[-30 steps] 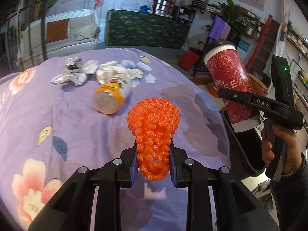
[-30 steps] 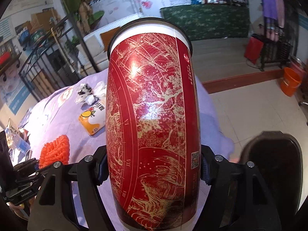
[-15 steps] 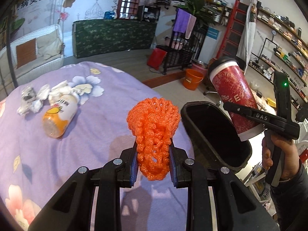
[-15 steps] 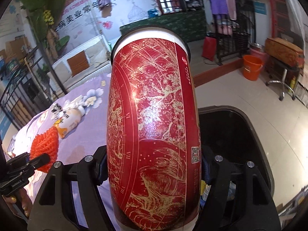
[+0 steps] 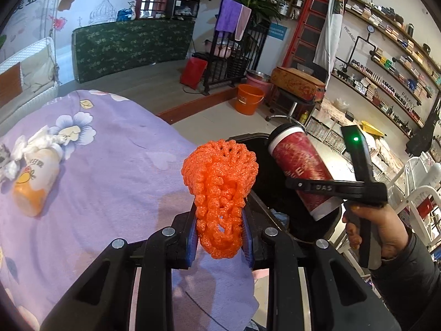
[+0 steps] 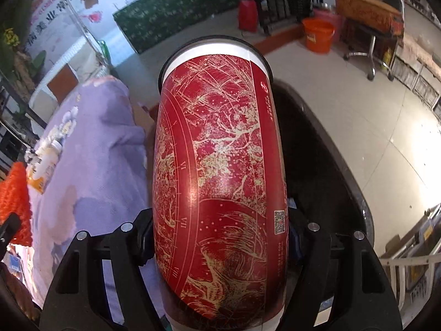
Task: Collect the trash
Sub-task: 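Carry the red cup to the black bin and release it with the right tool, then lower the orange foam net into the bin and open the left tool, then move both tools back over the table toward the remaining trash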
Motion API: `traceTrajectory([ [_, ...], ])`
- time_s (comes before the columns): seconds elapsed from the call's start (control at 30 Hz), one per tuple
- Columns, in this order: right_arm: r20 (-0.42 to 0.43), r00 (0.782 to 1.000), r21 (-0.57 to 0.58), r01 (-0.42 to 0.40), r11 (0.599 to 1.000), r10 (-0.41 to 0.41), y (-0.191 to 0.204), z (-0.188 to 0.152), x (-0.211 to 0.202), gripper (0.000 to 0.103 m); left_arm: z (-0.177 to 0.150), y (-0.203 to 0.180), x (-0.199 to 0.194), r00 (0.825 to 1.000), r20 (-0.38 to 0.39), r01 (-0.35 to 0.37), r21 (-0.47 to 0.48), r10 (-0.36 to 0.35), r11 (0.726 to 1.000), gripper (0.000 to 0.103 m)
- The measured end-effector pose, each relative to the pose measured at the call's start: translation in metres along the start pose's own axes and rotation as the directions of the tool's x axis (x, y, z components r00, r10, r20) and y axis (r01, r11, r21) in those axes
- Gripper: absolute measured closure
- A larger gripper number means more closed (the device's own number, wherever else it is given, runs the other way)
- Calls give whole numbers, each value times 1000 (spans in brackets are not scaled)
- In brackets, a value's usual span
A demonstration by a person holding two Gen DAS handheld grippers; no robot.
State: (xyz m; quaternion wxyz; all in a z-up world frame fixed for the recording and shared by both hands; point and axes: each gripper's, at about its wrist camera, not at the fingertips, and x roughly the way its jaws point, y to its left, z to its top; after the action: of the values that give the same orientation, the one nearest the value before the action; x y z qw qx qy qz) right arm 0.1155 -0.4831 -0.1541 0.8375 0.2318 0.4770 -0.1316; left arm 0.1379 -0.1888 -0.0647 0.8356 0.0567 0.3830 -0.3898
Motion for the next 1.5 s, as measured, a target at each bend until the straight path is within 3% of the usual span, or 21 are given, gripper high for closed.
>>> traceTrajectory([
  [0.17, -69, 997, 19, 37, 999, -35, -3, 4, 18, 30, 0, -13, 9, 1000, -17, 21, 36, -20, 999, 77],
  [0.33, -58, 998, 50, 33, 998, -30, -11, -1, 17, 27, 2, -26, 22, 998, -54, 48, 54, -45, 997, 77],
  [0.6, 133, 988, 76, 66, 995, -75, -22, -8, -29, 23, 10, -46, 47, 990, -111, 99, 73, -91, 992, 77],
  [0.93, 316, 939, 131, 98, 987, -135, -30, -7, -91, 14, 25, -96, 82, 969, -187, 185, 130, -159, 974, 77],
  [1.1, 393, 900, 170, 131, 977, -189, -43, -9, -116, 13, 23, -120, 105, 959, -236, 199, 171, -156, 965, 77],
  [1.2, 403, 891, 209, 132, 969, -208, -55, -10, -124, 13, 21, -127, 116, 953, -267, 198, 192, -143, 961, 66],
  [1.3, 409, 885, 230, 136, 964, -223, -63, -12, -128, 13, 19, -131, 120, 954, -271, 189, 208, -130, 960, 30],
  [1.33, 411, 883, 236, 137, 962, -227, -66, -13, -129, 13, 18, -131, 118, 955, -263, 195, 208, -137, 959, 23],
  [1.5, 407, 881, 260, 139, 956, -239, -75, -15, -127, 13, 15, -135, 110, 958, -240, 208, 219, -154, 953, 15],
])
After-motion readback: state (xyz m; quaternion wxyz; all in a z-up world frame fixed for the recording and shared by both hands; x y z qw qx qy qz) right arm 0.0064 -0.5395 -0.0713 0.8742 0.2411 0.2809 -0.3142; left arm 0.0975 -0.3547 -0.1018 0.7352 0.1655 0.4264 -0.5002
